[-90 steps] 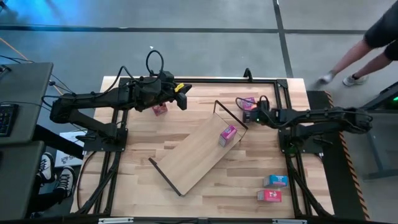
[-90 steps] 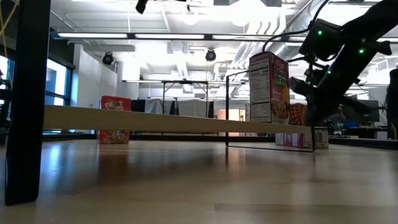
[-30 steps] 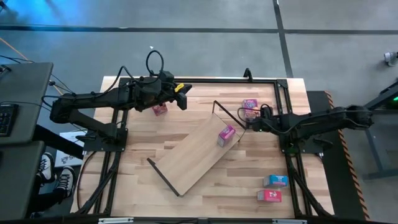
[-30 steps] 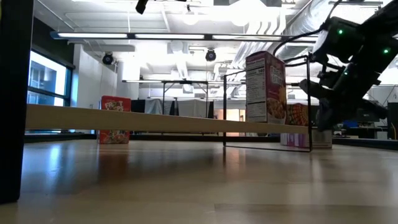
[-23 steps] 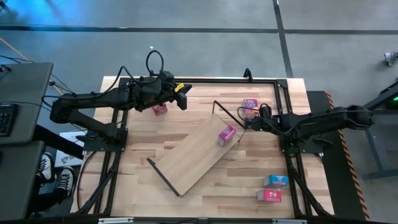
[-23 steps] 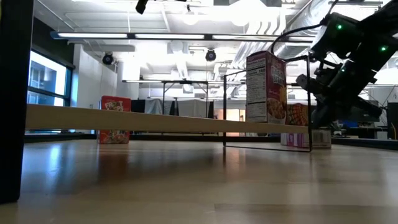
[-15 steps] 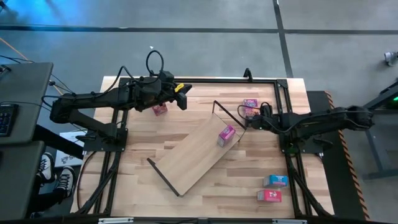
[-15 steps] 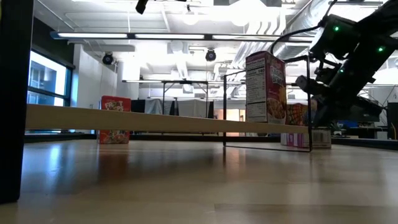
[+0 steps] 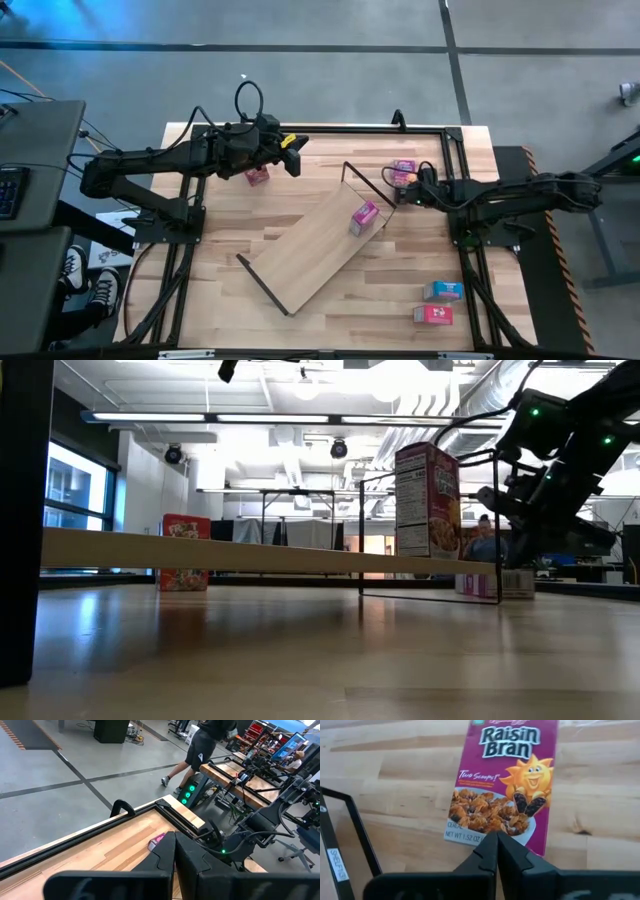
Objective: Stack cereal on shelf
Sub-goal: Put the purple cereal box on the shelf aligned with the other purple cereal box
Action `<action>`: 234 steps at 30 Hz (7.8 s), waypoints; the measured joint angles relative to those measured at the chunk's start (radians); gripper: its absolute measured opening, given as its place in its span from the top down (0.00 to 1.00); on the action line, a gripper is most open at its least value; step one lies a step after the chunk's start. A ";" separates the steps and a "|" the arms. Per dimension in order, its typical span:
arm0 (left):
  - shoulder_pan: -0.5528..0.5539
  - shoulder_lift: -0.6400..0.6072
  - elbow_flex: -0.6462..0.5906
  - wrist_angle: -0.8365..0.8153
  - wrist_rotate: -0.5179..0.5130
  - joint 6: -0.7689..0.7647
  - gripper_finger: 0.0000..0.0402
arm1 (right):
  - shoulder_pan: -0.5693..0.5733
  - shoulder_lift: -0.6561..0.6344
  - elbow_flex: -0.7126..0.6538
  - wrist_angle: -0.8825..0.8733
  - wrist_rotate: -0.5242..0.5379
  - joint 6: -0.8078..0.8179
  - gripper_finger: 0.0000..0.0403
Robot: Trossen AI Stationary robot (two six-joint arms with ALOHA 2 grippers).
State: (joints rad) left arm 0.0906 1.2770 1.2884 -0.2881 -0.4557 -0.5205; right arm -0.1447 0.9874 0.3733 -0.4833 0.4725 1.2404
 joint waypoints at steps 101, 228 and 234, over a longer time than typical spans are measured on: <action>-0.006 0.009 -0.001 -0.004 -0.031 0.027 1.00 | 0.281 0.053 -0.118 0.264 0.358 -0.050 1.00; -0.006 0.047 0.000 0.069 -0.030 0.073 1.00 | 0.177 0.053 -0.092 0.181 0.214 -0.010 1.00; -0.006 0.047 0.000 0.068 -0.030 0.072 1.00 | 0.175 0.002 -0.090 0.194 0.266 -0.018 1.00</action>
State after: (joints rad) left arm 0.0841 1.3235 1.2881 -0.2199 -0.4858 -0.4480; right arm 0.0301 0.9891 0.2829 -0.2888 0.7387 1.2224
